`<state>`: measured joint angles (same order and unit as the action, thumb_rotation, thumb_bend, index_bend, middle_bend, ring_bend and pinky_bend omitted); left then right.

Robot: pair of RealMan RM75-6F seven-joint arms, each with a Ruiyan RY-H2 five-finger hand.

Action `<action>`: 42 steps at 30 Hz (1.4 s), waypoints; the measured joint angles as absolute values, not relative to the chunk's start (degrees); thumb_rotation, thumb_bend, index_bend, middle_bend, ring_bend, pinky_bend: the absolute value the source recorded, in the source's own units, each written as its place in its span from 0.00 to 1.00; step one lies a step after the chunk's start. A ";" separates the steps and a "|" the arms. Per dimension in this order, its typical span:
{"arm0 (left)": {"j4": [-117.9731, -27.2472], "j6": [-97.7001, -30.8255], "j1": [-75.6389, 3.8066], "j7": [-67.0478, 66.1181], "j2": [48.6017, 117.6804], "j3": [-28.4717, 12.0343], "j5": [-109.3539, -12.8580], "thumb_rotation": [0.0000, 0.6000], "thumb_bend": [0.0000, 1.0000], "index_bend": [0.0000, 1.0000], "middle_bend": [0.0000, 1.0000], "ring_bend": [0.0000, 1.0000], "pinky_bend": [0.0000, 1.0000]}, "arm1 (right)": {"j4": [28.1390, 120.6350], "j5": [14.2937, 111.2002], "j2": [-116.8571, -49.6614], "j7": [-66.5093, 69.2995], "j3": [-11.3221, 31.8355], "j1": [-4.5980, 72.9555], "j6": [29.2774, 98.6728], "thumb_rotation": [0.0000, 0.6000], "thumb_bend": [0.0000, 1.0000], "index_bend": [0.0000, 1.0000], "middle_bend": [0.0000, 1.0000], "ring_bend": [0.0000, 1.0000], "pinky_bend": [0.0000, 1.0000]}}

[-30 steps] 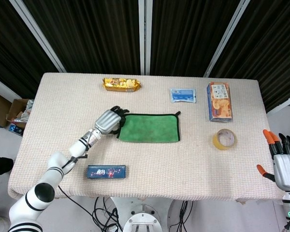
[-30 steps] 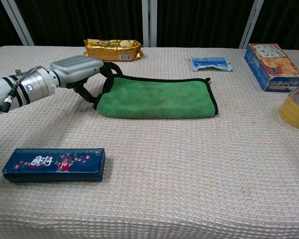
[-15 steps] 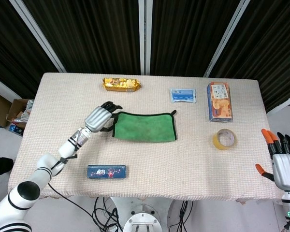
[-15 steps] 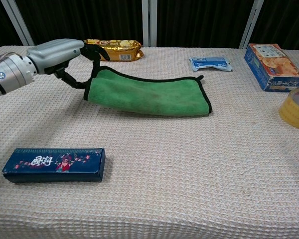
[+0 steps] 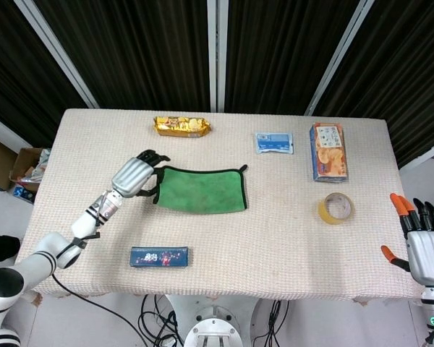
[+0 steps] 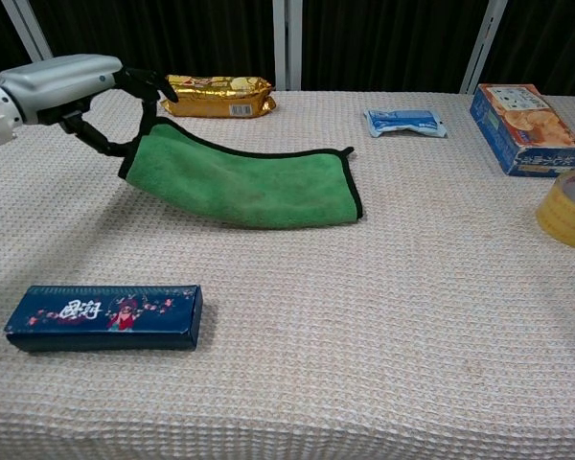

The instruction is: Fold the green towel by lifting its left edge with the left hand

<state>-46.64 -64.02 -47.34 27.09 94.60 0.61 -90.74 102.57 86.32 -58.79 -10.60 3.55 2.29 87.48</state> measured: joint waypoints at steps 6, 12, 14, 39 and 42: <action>-54.11 -56.05 -54.07 21.12 93.67 -3.59 -89.08 1.00 0.53 0.66 0.21 0.20 0.15 | 102.06 86.42 -58.15 -9.59 3.51 1.63 88.38 1.00 0.08 0.03 0.10 0.00 0.00; -55.43 -46.38 -61.32 17.24 96.56 -8.43 -85.23 1.00 0.53 0.65 0.21 0.20 0.15 | 101.66 86.03 -57.40 -8.59 3.44 0.89 89.01 1.00 0.08 0.03 0.10 0.00 0.00; -55.04 -43.62 -63.40 16.41 98.44 -9.71 -83.79 1.00 0.53 0.64 0.21 0.20 0.15 | 101.53 85.79 -57.28 -8.34 3.46 0.78 89.01 1.00 0.08 0.03 0.10 0.00 0.00; -33.87 -36.35 -73.92 -1.40 117.38 -16.72 -72.45 1.00 0.53 0.65 0.20 0.20 0.15 | 99.98 84.94 -56.85 -6.01 3.75 0.99 87.72 1.00 0.08 0.03 0.10 0.00 0.00; -34.70 -35.63 -73.39 -3.62 116.99 -15.46 -72.65 1.00 0.53 0.65 0.20 0.20 0.15 | 99.90 84.96 -56.88 -5.88 3.64 0.84 87.79 1.00 0.08 0.03 0.10 0.00 0.00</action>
